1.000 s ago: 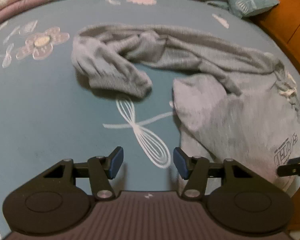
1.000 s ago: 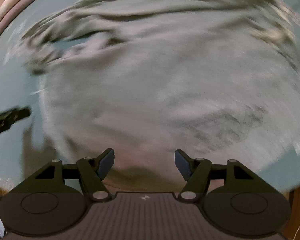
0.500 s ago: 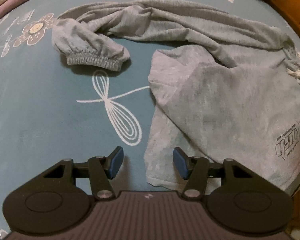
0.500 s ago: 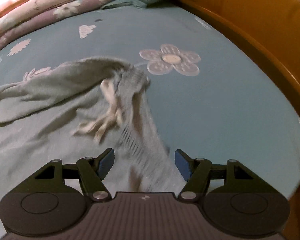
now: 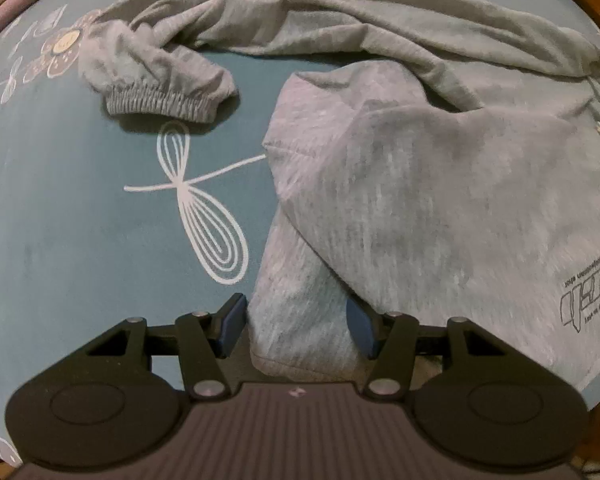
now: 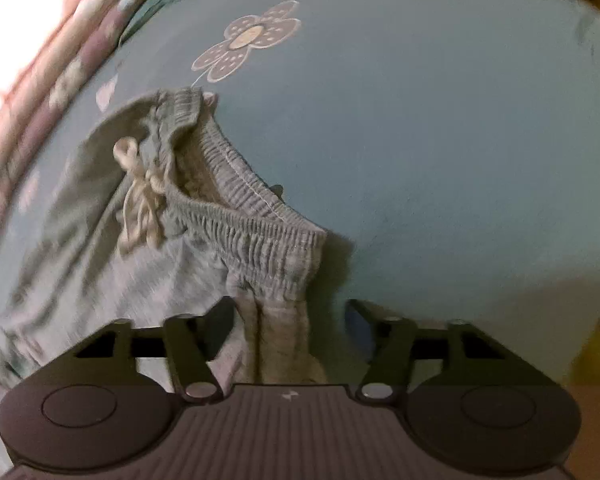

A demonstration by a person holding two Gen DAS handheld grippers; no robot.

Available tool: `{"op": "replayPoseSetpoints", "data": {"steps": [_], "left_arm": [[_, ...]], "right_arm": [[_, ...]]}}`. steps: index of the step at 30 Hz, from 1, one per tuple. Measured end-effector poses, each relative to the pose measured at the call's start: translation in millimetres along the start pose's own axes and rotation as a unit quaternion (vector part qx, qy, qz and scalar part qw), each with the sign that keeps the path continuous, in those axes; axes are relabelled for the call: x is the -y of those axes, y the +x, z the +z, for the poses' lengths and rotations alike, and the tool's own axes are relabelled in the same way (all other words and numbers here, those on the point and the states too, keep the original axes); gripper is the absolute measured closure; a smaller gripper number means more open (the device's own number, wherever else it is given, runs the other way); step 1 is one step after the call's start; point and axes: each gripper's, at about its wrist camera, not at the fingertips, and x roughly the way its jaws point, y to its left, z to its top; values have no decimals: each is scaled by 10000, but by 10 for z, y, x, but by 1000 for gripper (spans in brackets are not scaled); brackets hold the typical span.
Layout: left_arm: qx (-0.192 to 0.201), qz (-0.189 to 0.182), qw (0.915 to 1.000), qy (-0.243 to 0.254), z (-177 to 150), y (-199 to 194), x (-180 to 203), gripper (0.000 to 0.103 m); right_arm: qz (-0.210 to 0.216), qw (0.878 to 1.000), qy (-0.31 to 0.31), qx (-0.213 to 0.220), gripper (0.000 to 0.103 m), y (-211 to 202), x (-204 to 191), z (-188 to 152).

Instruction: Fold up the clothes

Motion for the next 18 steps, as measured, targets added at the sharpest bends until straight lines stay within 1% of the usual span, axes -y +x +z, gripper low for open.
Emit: {"op": "replayPoseSetpoints", "data": {"steps": [1,2,3,4,5,8,12,15,17,18], "left_arm": [[-18,10,10000,10,5,1,6,47],[-29,25,10000,43,8,-1,17,47],[-35,39,10000,77,9,-4,30,47],[-48,49,9999,115,9,-10,45,48],[-69,54,9998,159,5,-19,60,49],[-137,68,9994,303,-7,-52,107,49],[-157,30,9983,553,-56,-155,183,49],[-107,24,9977,669,-100,-201,228,49],[-82,68,9972,739,-115,-213,254,49],[-64,71,9971,756,-116,-226,259,49]], "right_arm": [[170,9997,170,29,51,32,24,21],[339,9988,338,56,63,63,46,43],[343,9987,372,20,71,76,32,68],[334,9987,395,-20,81,87,15,93],[261,9990,359,-36,85,60,3,111],[0,9998,203,-89,89,-137,-7,141],[-284,9993,213,-93,91,-387,22,169],[-568,9982,42,-200,90,-294,71,172],[-728,9965,7,-400,85,-148,84,176],[-819,9958,26,-411,81,-121,60,198]]}}
